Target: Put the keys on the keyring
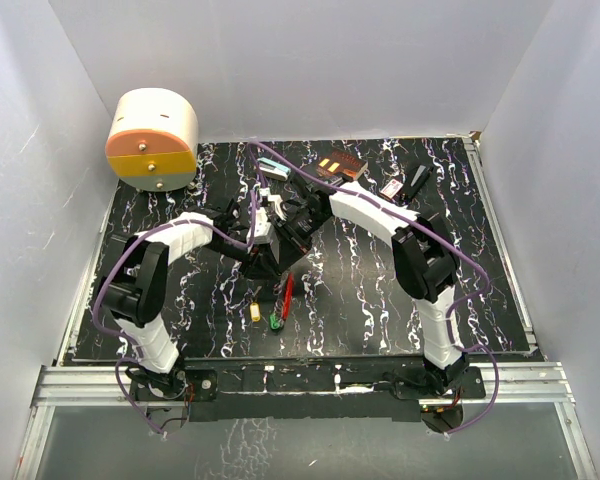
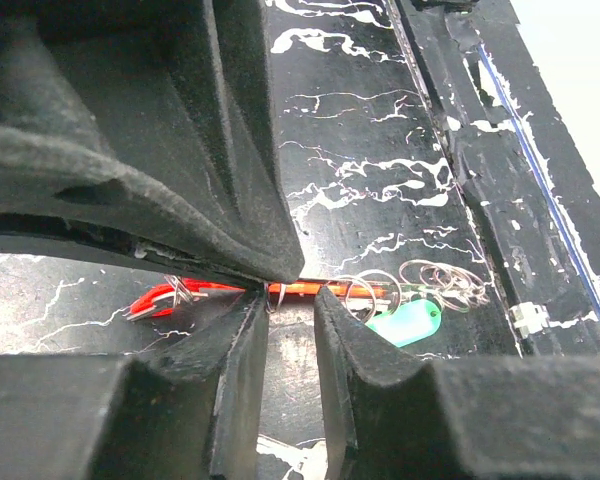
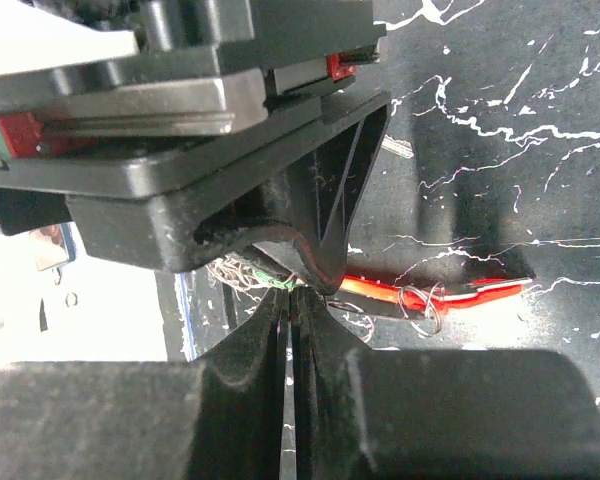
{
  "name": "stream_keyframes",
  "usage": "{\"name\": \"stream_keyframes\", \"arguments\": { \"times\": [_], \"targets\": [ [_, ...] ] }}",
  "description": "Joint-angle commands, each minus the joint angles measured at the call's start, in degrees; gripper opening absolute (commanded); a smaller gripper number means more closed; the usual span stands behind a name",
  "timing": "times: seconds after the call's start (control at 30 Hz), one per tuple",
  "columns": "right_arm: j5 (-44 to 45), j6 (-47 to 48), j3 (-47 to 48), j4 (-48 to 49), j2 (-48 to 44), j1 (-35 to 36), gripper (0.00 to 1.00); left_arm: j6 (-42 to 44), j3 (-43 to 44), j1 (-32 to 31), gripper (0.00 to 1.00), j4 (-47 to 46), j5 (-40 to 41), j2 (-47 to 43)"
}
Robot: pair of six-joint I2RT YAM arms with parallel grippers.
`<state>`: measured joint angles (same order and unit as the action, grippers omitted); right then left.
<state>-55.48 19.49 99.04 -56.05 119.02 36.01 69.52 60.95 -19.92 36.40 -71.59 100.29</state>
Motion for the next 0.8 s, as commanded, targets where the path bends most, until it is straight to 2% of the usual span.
{"name": "stream_keyframes", "arguments": {
  "times": [0.0, 0.13, 0.33, 0.77],
  "targets": [
    [-1.63, 2.31, 3.89, 2.1, 0.54, 0.15, 0.08, 2.51, 1.67, -1.2, 0.25, 4.0, -3.29, 0.5],
    [-1.4, 2.16, 4.81, 1.71, 0.97, 0.56, 0.08, 2.52, 2.01, -1.44, 0.24, 4.44, -2.85, 0.78],
    [-0.84, 2.23, 4.53, 1.38, 1.04, 1.21, 0.08, 2.07, 2.8, -1.53, 0.14, 4.57, -2.54, 1.63],
    [1.18, 1.72, 3.03, 2.14, 0.84, 1.56, 0.08, 0.21, 3.89, -1.96, 0.12, 4.32, -2.51, 1.93]
  ]
}}
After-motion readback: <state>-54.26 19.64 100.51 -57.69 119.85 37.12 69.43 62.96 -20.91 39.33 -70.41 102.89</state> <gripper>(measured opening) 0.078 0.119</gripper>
